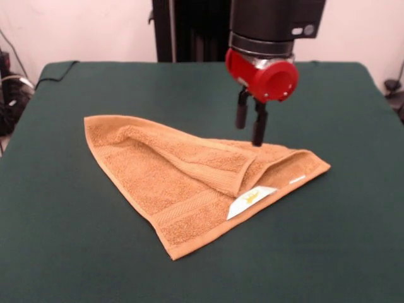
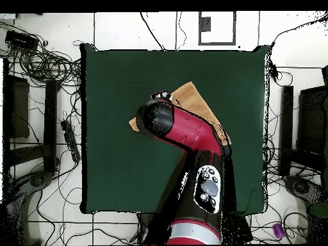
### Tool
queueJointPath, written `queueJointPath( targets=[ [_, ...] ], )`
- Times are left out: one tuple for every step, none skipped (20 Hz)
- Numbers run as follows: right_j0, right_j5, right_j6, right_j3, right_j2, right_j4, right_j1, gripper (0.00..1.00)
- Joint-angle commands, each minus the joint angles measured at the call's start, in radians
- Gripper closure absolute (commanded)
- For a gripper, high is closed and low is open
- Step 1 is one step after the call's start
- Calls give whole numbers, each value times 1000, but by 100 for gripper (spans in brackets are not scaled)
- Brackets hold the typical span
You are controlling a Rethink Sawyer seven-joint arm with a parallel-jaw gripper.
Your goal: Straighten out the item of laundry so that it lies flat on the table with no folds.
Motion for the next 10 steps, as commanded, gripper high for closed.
queueJointPath(
  targets=[
    [41, 176, 274, 98, 34, 80, 47, 0],
    [45, 179, 277, 102, 32, 82, 43, 0],
    [49, 180, 277, 103, 29, 82, 43, 0],
    [47, 176, 270, 104, 30, 82, 44, 0],
    [46, 173, 263, 105, 32, 83, 45, 0],
    [48, 165, 256, 106, 31, 81, 47, 0],
    [43, 150, 250, 105, 33, 84, 56, 0],
    [42, 139, 248, 106, 34, 87, 60, 0],
    [38, 122, 258, 103, 34, 97, 72, 0],
    [36, 113, 268, 106, 36, 108, 75, 0]
  ],
)
